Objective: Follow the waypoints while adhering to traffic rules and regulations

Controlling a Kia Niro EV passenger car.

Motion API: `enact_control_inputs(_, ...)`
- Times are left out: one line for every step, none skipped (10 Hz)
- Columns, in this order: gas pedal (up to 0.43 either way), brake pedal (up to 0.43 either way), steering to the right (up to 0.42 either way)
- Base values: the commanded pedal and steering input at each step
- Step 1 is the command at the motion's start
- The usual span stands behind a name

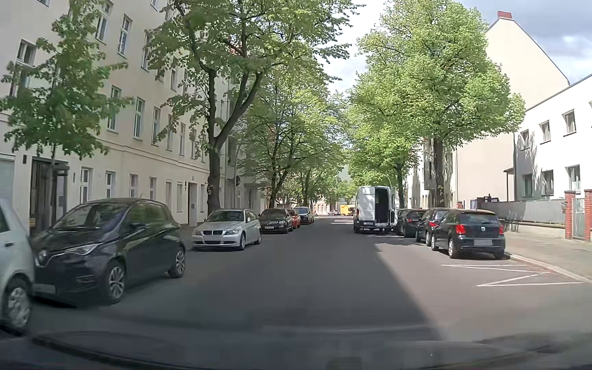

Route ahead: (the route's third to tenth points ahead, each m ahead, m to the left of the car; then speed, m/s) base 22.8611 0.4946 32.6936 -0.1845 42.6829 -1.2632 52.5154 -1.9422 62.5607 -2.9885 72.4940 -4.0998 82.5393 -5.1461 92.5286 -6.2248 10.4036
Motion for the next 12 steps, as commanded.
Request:
enact_control_inputs(0.0,0.018,-0.01)
enact_control_inputs(0.0,0.018,-0.009)
enact_control_inputs(0.0,0.018,-0.008)
enact_control_inputs(0.0,0.018,-0.006)
enact_control_inputs(0.0,0.018,-0.001)
enact_control_inputs(0.0,0.018,0.007)
enact_control_inputs(0.0,0.018,0.008)
enact_control_inputs(0.0,0.018,0.008)
enact_control_inputs(0.0,0.018,0.007)
enact_control_inputs(0.0,0.018,0.008)
enact_control_inputs(0.0,0.018,0.008)
enact_control_inputs(0.0,0.018,0.009)
